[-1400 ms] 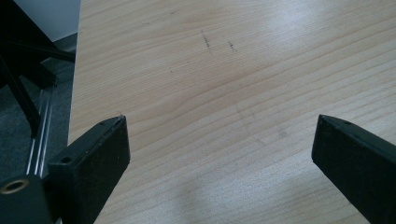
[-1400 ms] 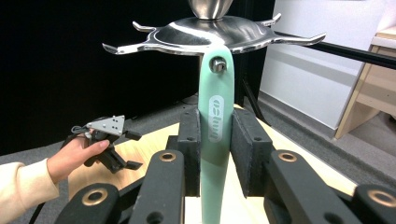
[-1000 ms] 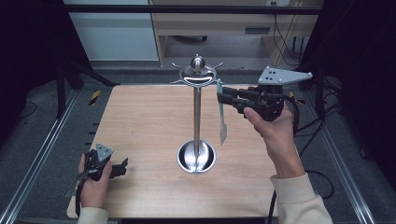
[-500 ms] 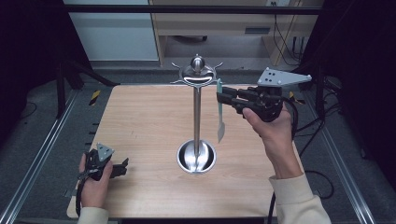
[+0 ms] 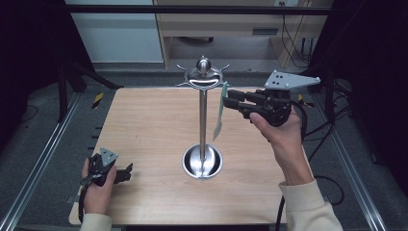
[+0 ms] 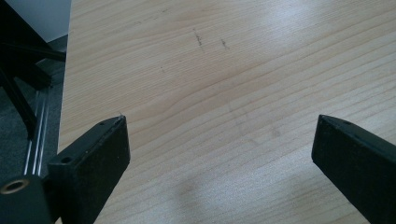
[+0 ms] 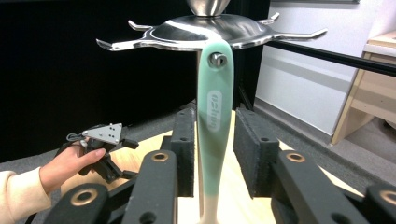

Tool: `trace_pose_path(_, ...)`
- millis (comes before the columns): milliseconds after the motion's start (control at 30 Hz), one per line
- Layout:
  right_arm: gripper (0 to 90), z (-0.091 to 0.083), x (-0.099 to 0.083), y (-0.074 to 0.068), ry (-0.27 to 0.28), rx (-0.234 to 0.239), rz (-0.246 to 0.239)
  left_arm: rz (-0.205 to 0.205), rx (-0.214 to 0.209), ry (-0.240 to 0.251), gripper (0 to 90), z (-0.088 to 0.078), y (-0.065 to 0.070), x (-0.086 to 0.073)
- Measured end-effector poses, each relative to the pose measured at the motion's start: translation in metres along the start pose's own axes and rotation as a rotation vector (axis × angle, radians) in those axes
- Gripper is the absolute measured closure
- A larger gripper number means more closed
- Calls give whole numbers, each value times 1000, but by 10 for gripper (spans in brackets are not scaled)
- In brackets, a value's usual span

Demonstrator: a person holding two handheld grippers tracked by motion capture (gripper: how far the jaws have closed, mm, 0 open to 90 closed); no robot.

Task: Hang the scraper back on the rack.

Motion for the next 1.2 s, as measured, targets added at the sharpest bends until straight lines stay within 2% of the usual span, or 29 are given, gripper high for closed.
trace_pose_path(167, 664, -8, -4, 1, -9, -24, -8, 0, 2, 1, 41, -1, -1, 0)
trace_pose_path(400, 554, -28, -17, 7, -50, -133, -23, 10, 7, 3, 41, -2, -1, 1)
trace_pose_path(567, 394, -41, -36, 15, -97, -236, -16, 28, 6, -3, 40, -2, 2, 1)
trace_pose_path(600, 358, -43, -41, 17, -103, -271, -24, 30, 8, -3, 40, -1, 2, 1)
trace_pose_path(733, 225, -50, -54, 19, -112, -333, -25, 35, 11, -8, 39, -1, 3, 0)
trace_pose_path(867, 157, -55, -72, 19, -127, -362, -10, 39, 11, -10, 39, -2, 3, 0)
trace_pose_path(933, 137, -55, -86, 18, -159, -380, 4, 40, 10, -9, 39, -1, 3, 0)
trace_pose_path(1200, 79, -48, -132, 17, -205, -382, 46, 43, 11, -9, 39, 0, 3, 0)
Point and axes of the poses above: each handheld gripper's, and its own axes: z roughly forward along the jaws, x roughly out of its top, y roughly to its right, the point moved 9 cm from there along z, roughly forward along the jaws, and after that the axes turned 8 degrees about -z, right-handed, at the moved point
